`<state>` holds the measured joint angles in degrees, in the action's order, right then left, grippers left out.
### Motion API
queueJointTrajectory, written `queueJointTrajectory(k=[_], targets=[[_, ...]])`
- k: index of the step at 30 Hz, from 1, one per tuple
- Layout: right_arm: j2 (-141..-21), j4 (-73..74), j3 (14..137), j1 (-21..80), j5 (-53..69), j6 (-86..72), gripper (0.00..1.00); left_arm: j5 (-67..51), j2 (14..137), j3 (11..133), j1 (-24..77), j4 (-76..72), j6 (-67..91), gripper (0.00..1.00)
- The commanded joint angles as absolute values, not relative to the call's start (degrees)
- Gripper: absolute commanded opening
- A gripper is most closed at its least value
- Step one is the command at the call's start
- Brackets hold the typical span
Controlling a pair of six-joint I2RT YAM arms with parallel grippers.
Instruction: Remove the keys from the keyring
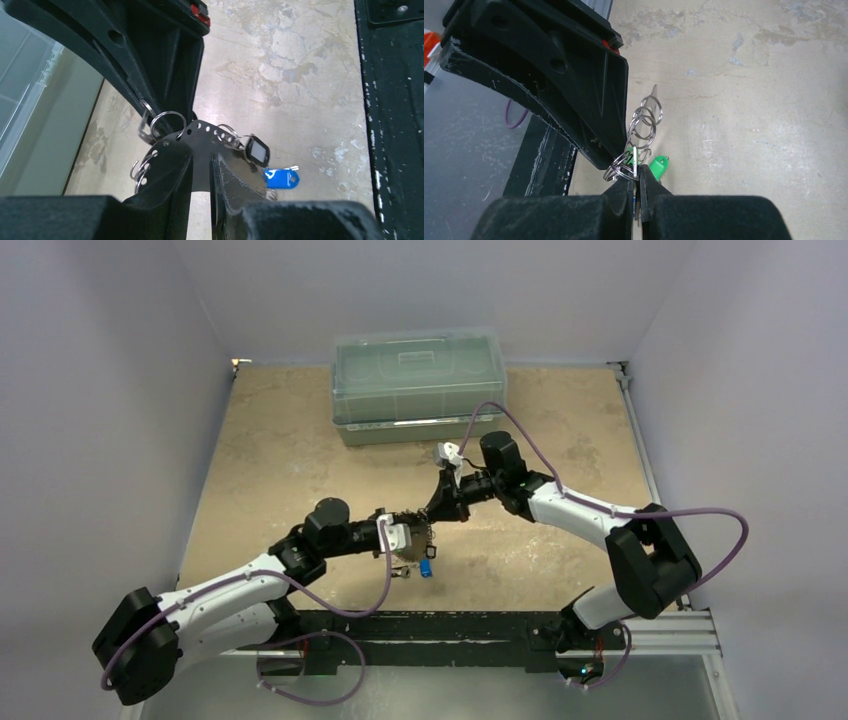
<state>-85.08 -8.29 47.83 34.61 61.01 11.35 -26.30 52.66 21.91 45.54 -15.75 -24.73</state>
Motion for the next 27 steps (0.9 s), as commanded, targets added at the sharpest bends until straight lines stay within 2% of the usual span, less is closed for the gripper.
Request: queueJointTrajectory(k=[1,6,27], targets=[[-83.40,-11.21,46.28,34.06,61.34,7.41,0.00,-23.23,54.52,21.08,45.73,-26.35,-25.92,0.19],[-84.46,-14.78,45.34,34.01,60.60,3.72,0.00,-23.77,54.09,19.44,45.77,-29.92,-26.76,0.23],[-85.85,-19.25,45.02,33.31,60.68,-3.54,0.00,-24.71,57.64,17.69,48.30,-36.11,-31.95,0.27]])
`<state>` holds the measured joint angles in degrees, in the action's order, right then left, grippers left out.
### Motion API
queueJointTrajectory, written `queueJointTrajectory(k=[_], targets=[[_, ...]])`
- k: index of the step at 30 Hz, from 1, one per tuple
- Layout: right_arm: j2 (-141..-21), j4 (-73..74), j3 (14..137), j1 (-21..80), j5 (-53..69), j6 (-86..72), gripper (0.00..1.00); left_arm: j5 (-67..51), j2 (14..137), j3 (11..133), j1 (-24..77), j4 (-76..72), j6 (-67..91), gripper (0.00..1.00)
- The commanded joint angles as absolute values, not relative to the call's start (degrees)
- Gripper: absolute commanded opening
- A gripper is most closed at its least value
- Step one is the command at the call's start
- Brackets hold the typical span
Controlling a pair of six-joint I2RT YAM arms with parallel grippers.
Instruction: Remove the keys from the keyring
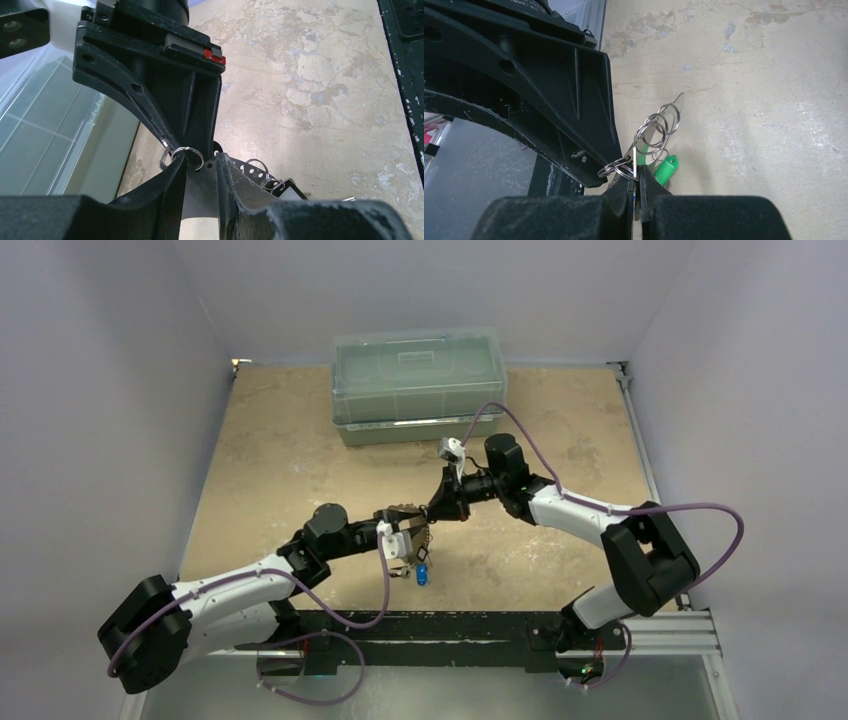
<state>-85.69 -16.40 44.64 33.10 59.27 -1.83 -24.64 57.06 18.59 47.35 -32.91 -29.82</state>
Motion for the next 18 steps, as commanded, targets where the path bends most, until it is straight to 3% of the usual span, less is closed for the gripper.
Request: queueJointTrajectory(k=[1,18], targets=[[-85.87,-19.29,45.14,33.24,60.87,-3.69,0.00,-24.40,57.73,17.53,48.48,-36.26,-32.28,0.27],[-85.45,-18.98,44.76,33.23,61.74,-3.69,0.00,-19.21,58.95,19.53,48.74,-35.68,-31.46,0.12]])
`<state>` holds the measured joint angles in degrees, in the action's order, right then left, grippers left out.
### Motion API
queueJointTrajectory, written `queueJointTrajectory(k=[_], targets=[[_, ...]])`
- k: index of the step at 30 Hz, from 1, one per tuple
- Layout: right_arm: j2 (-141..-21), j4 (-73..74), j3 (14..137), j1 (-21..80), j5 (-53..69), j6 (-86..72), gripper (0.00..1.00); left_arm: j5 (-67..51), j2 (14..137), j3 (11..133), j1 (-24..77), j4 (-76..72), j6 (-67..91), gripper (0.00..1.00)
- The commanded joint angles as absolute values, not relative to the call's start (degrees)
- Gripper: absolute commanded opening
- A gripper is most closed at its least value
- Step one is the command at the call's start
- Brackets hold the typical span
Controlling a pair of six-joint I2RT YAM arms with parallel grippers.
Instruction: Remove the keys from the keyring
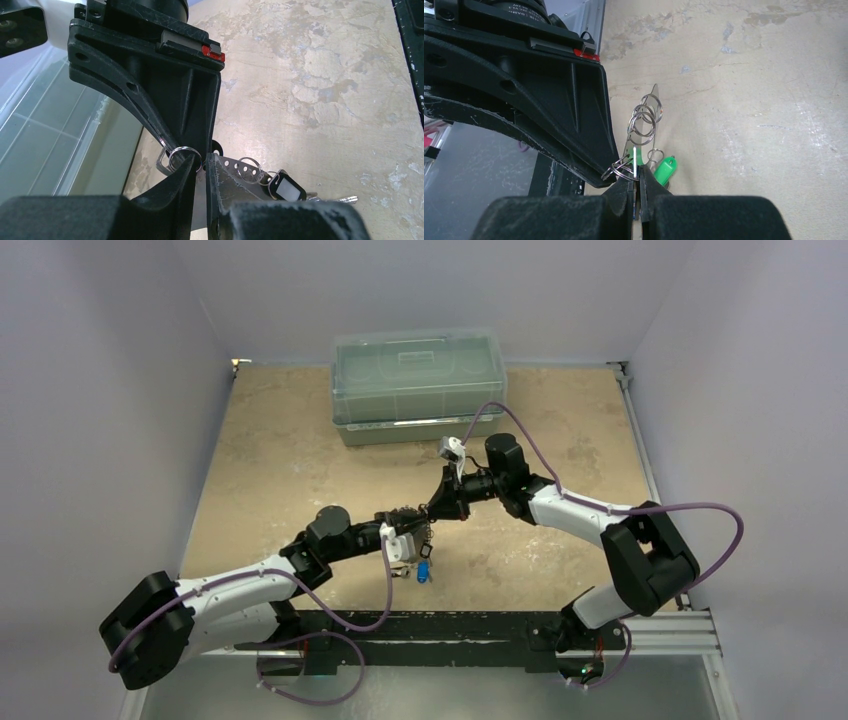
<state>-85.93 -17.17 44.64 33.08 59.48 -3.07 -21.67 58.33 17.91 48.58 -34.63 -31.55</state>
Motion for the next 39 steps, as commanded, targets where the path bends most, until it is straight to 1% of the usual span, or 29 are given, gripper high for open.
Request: queueJointTrajectory(k=[1,3,5,7,9,14,19,31,39], targets=[[-85.43,-19.01,44.74,33.33,61.78,-3.69,0.00,-18.76,59.05,19.62,48.70,-35.62,-31.63,0.12],[-85.43,-18.91,44.74,33.27,61.70,-3.69,0.00,-18.20,59.08,19.80,48.84,-35.36,-31.97,0.14],[-85.37,-18.90,44.74,33.28,61.70,-3.69,0.00,-18.12,58.92,19.93,48.73,-35.08,-32.10,0.20],[-85.43,-18.94,44.67,33.25,61.61,-3.69,0.00,-18.12,59.02,19.99,48.78,-35.20,-32.40,0.21],[-85.35,-18.90,44.65,33.31,61.53,-3.64,0.00,-17.85,59.15,19.97,48.79,-35.37,-32.50,0.18],[-85.17,-18.81,44.57,33.31,61.52,-3.45,0.00,-15.95,59.06,21.00,48.78,-34.19,-31.63,0.00],[-85.43,-18.72,44.74,33.29,61.41,-3.05,0.00,-14.82,57.99,23.67,48.80,-31.08,-26.19,0.00],[-84.73,-18.71,44.39,33.27,61.08,-1.37,0.00,-8.27,56.56,28.94,48.68,-22.58,-7.43,0.00],[-84.12,-18.54,43.96,33.26,60.91,-0.35,0.00,-4.80,57.23,31.93,46.86,-17.83,7.66,0.00]])
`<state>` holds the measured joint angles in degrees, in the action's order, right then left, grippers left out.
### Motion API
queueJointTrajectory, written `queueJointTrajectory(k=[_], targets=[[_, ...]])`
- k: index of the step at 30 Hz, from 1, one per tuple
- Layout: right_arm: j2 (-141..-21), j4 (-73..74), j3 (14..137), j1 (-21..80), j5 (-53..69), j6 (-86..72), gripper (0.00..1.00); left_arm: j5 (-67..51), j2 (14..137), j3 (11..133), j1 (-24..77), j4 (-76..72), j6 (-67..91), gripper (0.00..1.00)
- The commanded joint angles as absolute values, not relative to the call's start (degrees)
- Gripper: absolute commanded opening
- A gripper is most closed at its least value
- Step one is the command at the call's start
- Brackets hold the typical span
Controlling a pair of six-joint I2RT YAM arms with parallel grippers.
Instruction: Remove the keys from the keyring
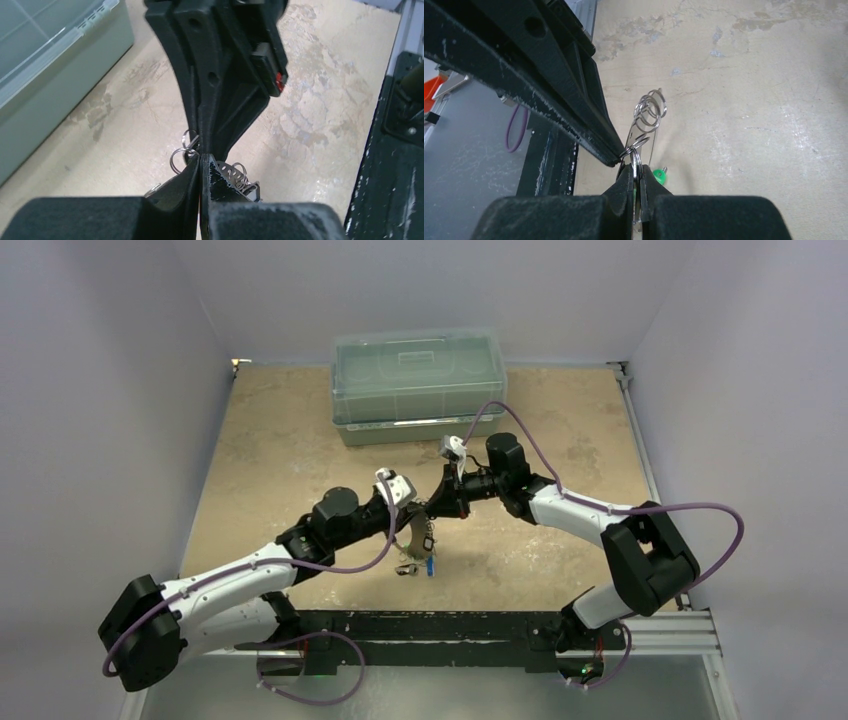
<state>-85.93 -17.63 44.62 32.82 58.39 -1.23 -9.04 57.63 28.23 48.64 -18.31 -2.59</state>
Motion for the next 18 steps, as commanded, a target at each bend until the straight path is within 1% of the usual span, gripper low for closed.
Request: queueJointTrajectory(k=[1,8,13,15,18], targets=[[-84.05,-18.50,43.87,33.28,60.86,-0.35,0.00,-4.93,57.42,32.29,46.19,-17.31,9.24,0.00],[-83.76,-17.69,43.86,33.28,60.21,1.93,0.00,-9.12,59.19,33.88,40.35,-15.58,20.61,0.00],[-83.83,-18.28,43.86,33.28,60.44,1.15,0.00,-15.67,57.67,31.64,38.09,-18.94,18.32,0.00],[-83.72,-18.50,43.86,33.28,60.55,0.89,0.00,-18.70,56.35,30.68,37.42,-20.61,15.12,0.03],[-83.67,-18.46,43.79,33.31,60.64,0.79,0.00,-21.45,54.28,28.72,37.30,-23.12,10.74,0.03]])
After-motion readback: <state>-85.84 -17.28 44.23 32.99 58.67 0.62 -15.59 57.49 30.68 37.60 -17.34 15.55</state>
